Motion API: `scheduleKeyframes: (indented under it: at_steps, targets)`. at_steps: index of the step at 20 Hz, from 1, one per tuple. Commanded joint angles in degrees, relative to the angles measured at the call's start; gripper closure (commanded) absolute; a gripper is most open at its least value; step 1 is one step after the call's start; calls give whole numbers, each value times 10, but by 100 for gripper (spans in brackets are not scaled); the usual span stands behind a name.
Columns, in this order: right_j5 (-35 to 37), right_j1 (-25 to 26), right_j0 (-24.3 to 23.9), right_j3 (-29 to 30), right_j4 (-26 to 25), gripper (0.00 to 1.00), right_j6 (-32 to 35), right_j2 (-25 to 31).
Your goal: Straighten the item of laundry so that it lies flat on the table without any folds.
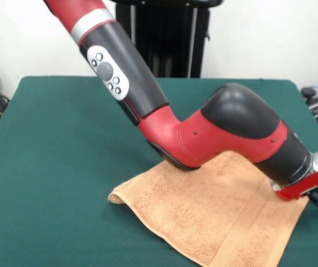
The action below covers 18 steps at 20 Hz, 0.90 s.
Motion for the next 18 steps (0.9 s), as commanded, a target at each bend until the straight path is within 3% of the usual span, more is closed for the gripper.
scheduleKeyframes:
  at_steps: [1, 12, 18]
  targets:
    - [-8, -122, 30, 16, -19, 100, 73, -85]
    - [28, -130, 9, 15, 8, 100, 28, -82]
    - [47, -77, -16, -20, -1, 100, -38, -76]
